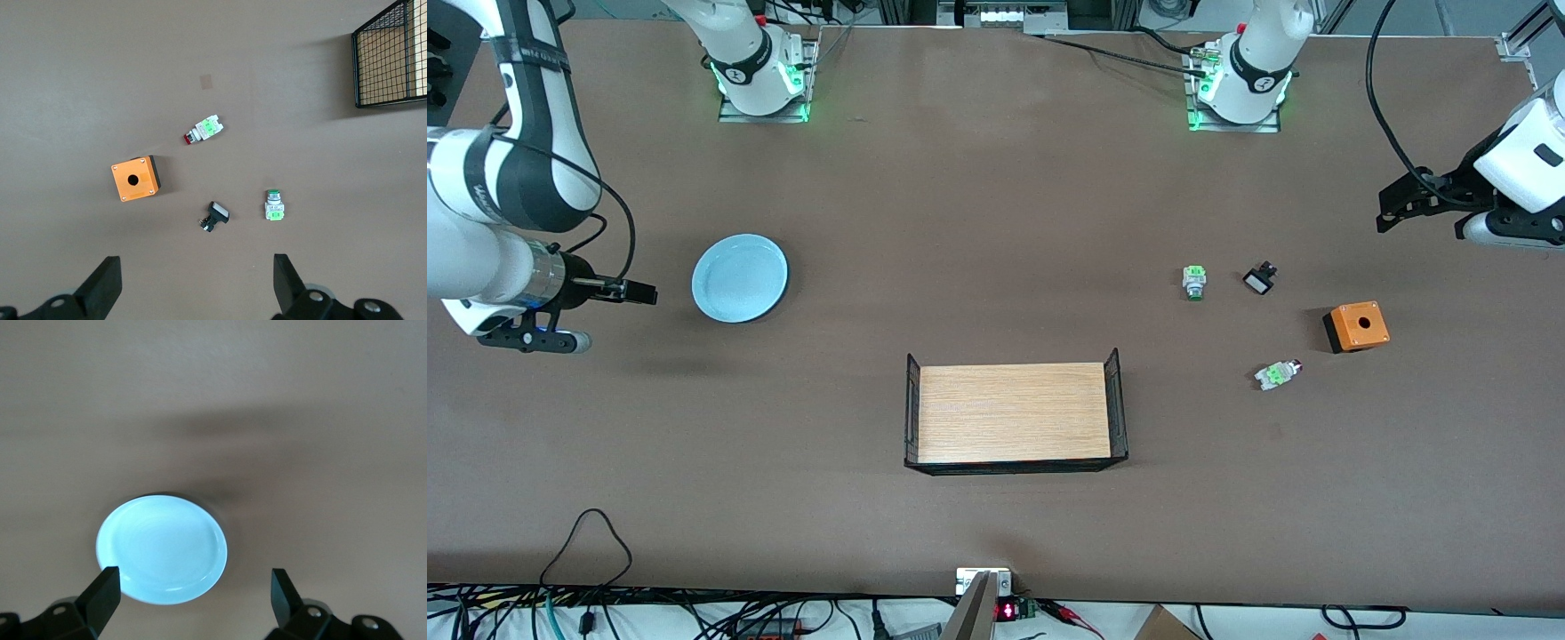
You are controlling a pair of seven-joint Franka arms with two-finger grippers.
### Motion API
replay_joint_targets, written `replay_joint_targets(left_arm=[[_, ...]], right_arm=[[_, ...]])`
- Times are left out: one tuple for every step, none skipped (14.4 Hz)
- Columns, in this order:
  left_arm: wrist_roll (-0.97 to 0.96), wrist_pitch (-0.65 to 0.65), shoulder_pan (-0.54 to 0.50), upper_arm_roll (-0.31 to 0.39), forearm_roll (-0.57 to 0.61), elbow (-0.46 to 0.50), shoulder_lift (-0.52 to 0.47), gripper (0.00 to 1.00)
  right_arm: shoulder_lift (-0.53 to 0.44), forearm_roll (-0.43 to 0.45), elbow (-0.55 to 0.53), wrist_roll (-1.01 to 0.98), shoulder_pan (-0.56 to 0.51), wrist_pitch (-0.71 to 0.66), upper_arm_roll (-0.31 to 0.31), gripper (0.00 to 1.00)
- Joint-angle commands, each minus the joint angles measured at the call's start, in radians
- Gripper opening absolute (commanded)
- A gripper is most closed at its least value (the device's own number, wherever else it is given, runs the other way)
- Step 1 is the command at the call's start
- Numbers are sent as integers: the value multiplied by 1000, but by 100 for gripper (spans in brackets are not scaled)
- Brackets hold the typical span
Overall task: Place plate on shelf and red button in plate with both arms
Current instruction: 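Reach the right gripper down toward the pale blue plate's rim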
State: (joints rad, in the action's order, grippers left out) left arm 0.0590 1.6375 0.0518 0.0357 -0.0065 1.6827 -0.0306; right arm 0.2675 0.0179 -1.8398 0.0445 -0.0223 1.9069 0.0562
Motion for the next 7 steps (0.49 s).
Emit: replay_joint_targets(left_arm=[[19,-24,-4,0,16,-37,18,100],[21,-24,-6,0,16,-37,18,100],[19,-24,-4,0,16,-37,18,100],[19,-24,-4,0,16,-37,18,100],[19,-24,-4,0,16,-37,18,100],[19,-24,-4,0,16,-37,18,100],[21,-24,-4,0,16,-37,18,100]], right_arm=[[-59,-3,-151,3,-15,108,-10,100],[-66,-4,-194,3,-15,145,-12,100],[-68,-4,-235,2,-13,176,-16,100],[-68,-4,-275,2,-12,210,-18,100],[-68,-6,-307,3,-11,245,-25,100],[-68,-7,-338,5,-13,277,-30,100],[-68,-6,-367,3,-15,296,-30,100]])
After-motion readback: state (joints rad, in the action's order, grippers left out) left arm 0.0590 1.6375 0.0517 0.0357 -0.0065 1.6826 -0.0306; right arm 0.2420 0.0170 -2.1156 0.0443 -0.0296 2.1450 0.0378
